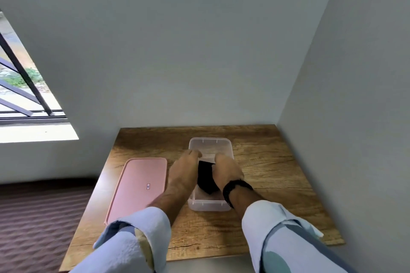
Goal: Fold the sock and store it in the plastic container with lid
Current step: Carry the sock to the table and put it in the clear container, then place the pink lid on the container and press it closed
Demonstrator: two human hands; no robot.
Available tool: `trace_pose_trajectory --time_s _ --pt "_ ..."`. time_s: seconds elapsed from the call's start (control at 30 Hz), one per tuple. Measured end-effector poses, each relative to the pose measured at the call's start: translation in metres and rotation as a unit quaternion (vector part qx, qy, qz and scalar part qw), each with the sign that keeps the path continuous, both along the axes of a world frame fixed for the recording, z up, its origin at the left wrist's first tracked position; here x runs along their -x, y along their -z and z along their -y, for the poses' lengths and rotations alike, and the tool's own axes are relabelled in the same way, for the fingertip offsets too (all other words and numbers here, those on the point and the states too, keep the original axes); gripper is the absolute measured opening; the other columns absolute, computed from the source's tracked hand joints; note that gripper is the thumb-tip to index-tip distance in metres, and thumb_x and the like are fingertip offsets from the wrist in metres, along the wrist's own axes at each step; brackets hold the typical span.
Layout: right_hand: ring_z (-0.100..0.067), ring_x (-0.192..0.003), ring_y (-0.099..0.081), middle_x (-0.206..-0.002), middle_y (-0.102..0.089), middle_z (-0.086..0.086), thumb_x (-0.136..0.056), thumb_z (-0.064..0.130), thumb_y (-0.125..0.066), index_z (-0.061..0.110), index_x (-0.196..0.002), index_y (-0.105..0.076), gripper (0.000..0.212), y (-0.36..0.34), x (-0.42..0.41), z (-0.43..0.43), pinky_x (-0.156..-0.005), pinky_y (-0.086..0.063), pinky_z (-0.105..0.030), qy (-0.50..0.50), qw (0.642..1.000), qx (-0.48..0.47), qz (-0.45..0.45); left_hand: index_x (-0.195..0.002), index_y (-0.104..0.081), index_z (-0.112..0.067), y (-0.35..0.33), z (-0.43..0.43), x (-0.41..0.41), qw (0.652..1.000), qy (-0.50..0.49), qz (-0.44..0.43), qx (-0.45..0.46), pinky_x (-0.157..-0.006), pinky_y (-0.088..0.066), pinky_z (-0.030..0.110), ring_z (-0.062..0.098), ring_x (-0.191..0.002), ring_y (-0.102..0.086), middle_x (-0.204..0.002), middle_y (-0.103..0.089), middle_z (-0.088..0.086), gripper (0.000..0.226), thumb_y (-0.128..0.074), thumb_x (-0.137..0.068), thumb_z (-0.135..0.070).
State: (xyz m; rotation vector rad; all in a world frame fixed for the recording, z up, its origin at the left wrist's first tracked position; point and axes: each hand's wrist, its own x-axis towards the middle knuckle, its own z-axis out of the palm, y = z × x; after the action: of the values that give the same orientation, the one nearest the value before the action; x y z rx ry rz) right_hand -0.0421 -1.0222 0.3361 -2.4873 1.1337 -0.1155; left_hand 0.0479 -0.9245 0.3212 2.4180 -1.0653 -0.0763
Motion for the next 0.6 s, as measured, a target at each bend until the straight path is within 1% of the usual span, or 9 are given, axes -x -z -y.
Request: trace_pose_trajectory --time_s 0.07,0.1,0.17,0.23,0.3,0.4,0.5,0.57,0.6 --pt "-0.023 -0.089 -0.068 -0.094 -0.071 -0.002 -0.096 0.023 -0.053 0.017 -0.100 -0.065 0.014 -0.005 -0.010 -0.012 -0.079 -0.059 -0.037 -0.022 0.999 0.004 0.042 -0.128 -0.062 -0.023 0.000 -0.019 -0.012 0.997 -0.022 -0.006 0.067 -0.090 -0.058 0.037 0.018 -0.112 -0.063 -0.131 -0.064 0.001 0.030 -0.048 -0.100 -0.020" --pt "-0.021 -0.085 -0.068 -0.091 -0.071 -0.001 -0.097 0.025 -0.051 0.018 -0.095 -0.066 0.016 -0.006 -0.017 -0.021 -0.079 -0.059 -0.036 -0.036 0.997 0.007 0.064 -0.129 -0.061 -0.024 0.001 -0.030 -0.019 0.995 -0.045 -0.017 0.082 -0.092 -0.057 0.037 0.018 -0.115 -0.062 -0.133 -0.063 0.001 0.031 -0.047 -0.101 -0.021" --pt "-0.022 -0.083 -0.067 -0.091 -0.072 -0.003 -0.100 0.026 -0.048 0.020 -0.094 -0.064 0.018 -0.006 -0.033 -0.044 -0.073 -0.057 -0.036 -0.069 0.990 0.001 0.119 -0.136 -0.058 -0.023 0.004 -0.053 -0.036 0.990 -0.115 -0.051 0.056 -0.097 -0.056 0.043 0.023 -0.124 -0.060 -0.141 -0.061 0.004 0.038 -0.048 -0.101 -0.015" --pt "-0.027 -0.088 -0.067 -0.097 -0.072 -0.007 -0.099 0.024 -0.046 0.019 -0.099 -0.063 0.017 0.000 -0.050 -0.072 -0.071 -0.053 -0.034 -0.118 0.980 -0.046 0.151 -0.146 -0.051 -0.021 0.011 -0.078 -0.049 0.979 -0.181 -0.091 -0.021 -0.103 -0.053 0.049 0.031 -0.133 -0.055 -0.151 -0.054 0.008 0.050 -0.048 -0.097 -0.009" --pt "-0.030 -0.097 -0.067 -0.105 -0.073 -0.010 -0.096 0.022 -0.047 0.016 -0.105 -0.065 0.021 0.013 -0.063 -0.097 -0.078 -0.054 -0.035 -0.147 0.974 -0.099 0.143 -0.151 -0.046 -0.017 0.020 -0.101 -0.058 0.960 -0.230 -0.125 -0.103 -0.105 -0.050 0.050 0.036 -0.134 -0.052 -0.153 -0.049 0.012 0.055 -0.048 -0.096 -0.011" --pt "-0.033 -0.103 -0.066 -0.115 -0.069 -0.014 -0.093 0.020 -0.052 0.013 -0.115 -0.064 0.026 0.042 -0.068 -0.126 -0.086 -0.057 -0.040 -0.097 0.978 -0.168 0.080 -0.141 -0.052 -0.014 0.036 -0.129 -0.064 0.925 -0.295 -0.179 -0.161 -0.102 -0.050 0.051 0.040 -0.126 -0.053 -0.139 -0.054 0.018 0.047 -0.049 -0.094 -0.019" --pt "-0.035 -0.116 -0.061 -0.130 -0.059 -0.015 -0.088 0.017 -0.058 0.009 -0.129 -0.058 0.041 0.060 -0.070 -0.140 -0.096 -0.054 -0.040 -0.024 0.972 -0.232 -0.009 -0.132 -0.057 -0.006 0.047 -0.145 -0.066 0.906 -0.330 -0.214 -0.157 -0.101 -0.053 0.047 0.041 -0.121 -0.058 -0.131 -0.060 0.020 0.042 -0.053 -0.091 -0.015" --pt "-0.034 -0.120 -0.059 -0.135 -0.057 -0.017 -0.089 0.017 -0.058 0.006 -0.131 -0.057 0.044 0.063 -0.074 -0.142 -0.098 -0.053 -0.036 -0.012 0.964 -0.265 -0.015 -0.130 -0.057 -0.003 0.051 -0.149 -0.070 0.903 -0.347 -0.224 -0.120 -0.101 -0.053 0.047 0.042 -0.121 -0.060 -0.131 -0.061 0.022 0.040 -0.054 -0.091 -0.011" --pt "-0.034 -0.119 -0.060 -0.134 -0.060 -0.016 -0.089 0.016 -0.057 0.006 -0.130 -0.058 0.042 0.062 -0.076 -0.142 -0.095 -0.053 -0.034 -0.009 0.960 -0.279 -0.008 -0.129 -0.058 -0.002 0.054 -0.152 -0.074 0.900 -0.357 -0.229 -0.102 -0.100 -0.053 0.047 0.043 -0.121 -0.061 -0.131 -0.062 0.024 0.039 -0.054 -0.091 -0.009"
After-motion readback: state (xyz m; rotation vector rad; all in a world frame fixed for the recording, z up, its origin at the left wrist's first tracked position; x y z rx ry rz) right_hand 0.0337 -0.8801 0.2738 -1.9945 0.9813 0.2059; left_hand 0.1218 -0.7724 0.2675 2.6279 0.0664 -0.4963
